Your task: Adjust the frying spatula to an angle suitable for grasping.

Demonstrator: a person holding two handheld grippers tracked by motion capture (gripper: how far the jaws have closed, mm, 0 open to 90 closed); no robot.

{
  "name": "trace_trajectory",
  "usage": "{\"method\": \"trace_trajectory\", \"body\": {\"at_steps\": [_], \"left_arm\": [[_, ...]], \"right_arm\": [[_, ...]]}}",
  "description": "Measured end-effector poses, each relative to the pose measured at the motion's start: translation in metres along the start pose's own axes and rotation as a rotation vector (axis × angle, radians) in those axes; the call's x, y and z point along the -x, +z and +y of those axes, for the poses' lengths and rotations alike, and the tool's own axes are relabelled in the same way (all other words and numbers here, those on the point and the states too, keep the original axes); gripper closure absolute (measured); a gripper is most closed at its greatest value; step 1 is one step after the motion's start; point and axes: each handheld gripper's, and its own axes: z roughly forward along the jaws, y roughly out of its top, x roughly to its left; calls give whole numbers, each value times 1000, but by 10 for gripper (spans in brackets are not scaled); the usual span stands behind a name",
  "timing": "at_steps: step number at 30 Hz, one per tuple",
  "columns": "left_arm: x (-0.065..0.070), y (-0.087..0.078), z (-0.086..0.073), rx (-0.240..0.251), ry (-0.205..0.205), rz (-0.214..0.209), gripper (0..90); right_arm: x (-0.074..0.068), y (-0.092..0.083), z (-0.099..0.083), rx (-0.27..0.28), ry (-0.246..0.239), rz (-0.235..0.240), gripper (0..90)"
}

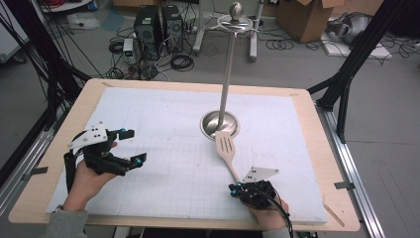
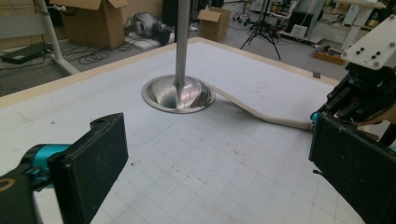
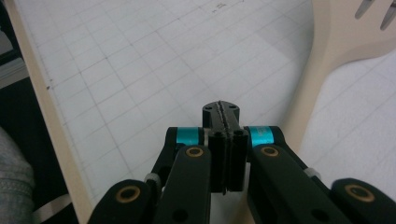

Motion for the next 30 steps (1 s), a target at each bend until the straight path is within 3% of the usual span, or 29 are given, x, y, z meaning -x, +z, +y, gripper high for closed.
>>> {"method": "trace_trajectory", "body": {"at_steps": [12,17,21,30], "left_arm": [[-3,8,4,13,-6,-19,51],[-4,9,4,14,-7,-21,51],[-5,8,4,16,-8,-17,50],[-5,5,2,14,-7,-10,50]], "right_arm": [[-6,-12,-19,-47,-3,-9,900],[-6,-15,-21,-44,17,-12,900],[-7,-15,-21,-51,1,-24,900],[4,-22,-24,-67,14,-51,900]]}}
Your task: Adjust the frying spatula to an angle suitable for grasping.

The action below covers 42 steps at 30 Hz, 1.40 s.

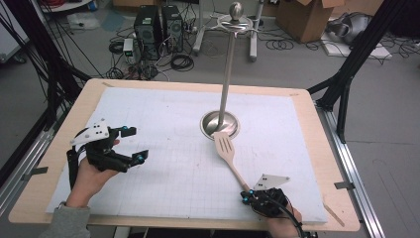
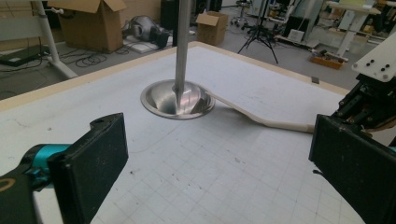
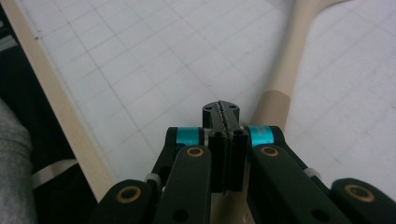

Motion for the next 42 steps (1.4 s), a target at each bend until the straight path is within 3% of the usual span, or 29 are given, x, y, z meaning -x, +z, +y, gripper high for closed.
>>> {"method": "trace_trajectory", "body": {"at_steps": [26,42], "left_arm": [[0,-6,-3,-2,-8,18,50],[1,-16,-7,-8,-11,45,51]], "right_arm": [[32,-13,-16,54,75,-52,900],[56,-20,-23,75,102,-147,900]]}}
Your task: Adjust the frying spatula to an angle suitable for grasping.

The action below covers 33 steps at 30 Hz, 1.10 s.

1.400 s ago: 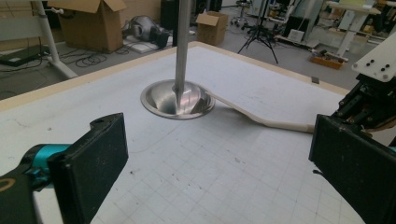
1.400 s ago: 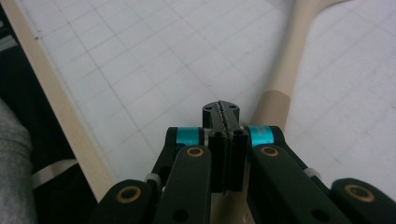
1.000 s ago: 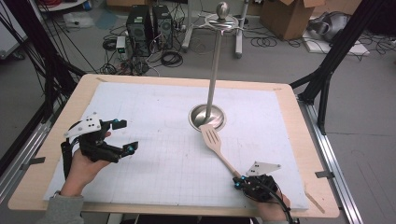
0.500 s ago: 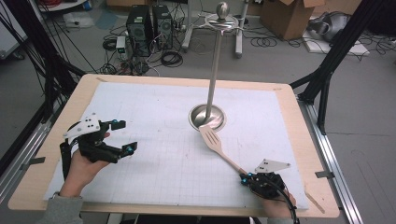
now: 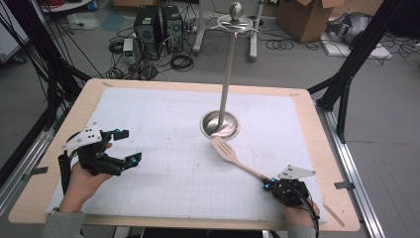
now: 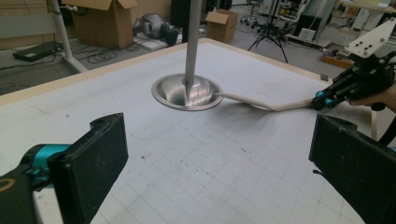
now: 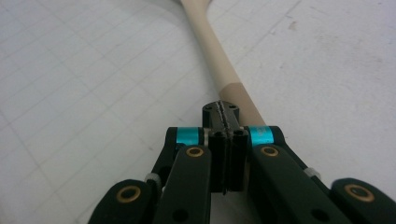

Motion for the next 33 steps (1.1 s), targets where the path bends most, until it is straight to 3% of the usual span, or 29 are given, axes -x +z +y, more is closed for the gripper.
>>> {"method": "trace_trajectory", "body": {"at_steps": [29,31,33], "left_arm": [[2,-37,-13,2,-18,89,50],[3,-41,-14,2,-22,96,51],[3,-45,-16,0,-27,104,50]], "right_arm": [[28,6,6,18,29,-62,900],[28,5,7,37,40,-57,900],[27,3,15,119,65,-24,900]]}}
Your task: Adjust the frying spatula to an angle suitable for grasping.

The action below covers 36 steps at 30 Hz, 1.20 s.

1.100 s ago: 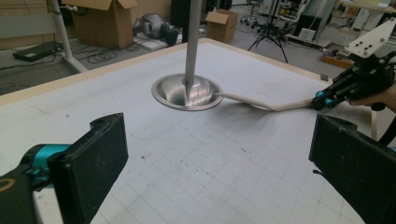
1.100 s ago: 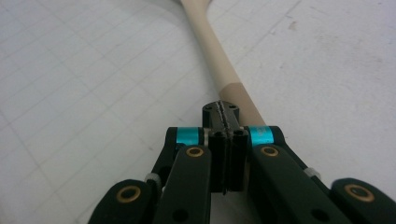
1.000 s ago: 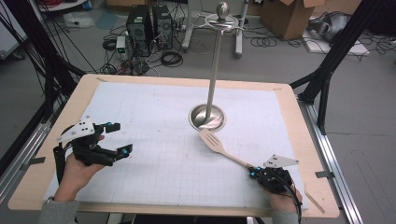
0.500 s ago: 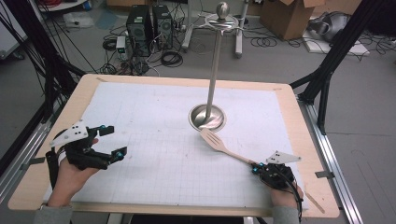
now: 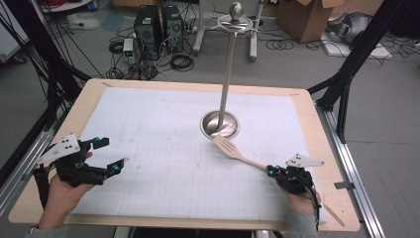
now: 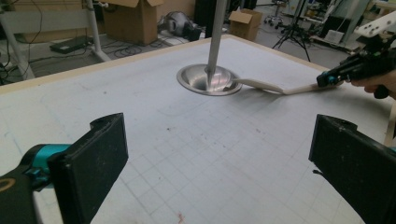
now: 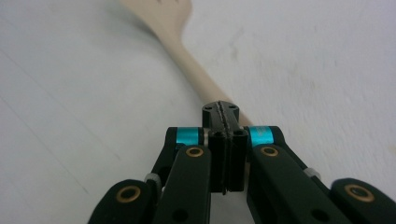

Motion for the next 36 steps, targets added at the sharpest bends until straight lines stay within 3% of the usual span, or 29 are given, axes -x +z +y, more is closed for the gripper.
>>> {"method": "trace_trajectory", "body": {"at_steps": [4,7,12,18,23,27,31,36], "left_arm": [[1,-9,-5,-7,-5,24,51],[3,-17,-6,-15,3,42,50],[7,-32,-5,7,3,60,50],[8,-42,-11,8,-14,77,51],[10,-47,-15,-1,-15,92,51],[9,-49,-17,-5,-23,100,50],[7,-47,-18,-8,-26,99,50],[6,-41,-17,-10,-27,86,50]], "right_arm": [[-4,10,9,10,-17,-7,900],[-5,27,18,-6,-22,-14,900],[-4,41,29,-10,-21,-31,900],[-10,61,41,-77,-49,-47,900],[-12,75,45,-94,-65,-36,900],[-13,80,44,-117,-71,-31,900],[-13,78,43,-119,-44,-18,900],[-14,73,41,-92,-22,23,900]]}}
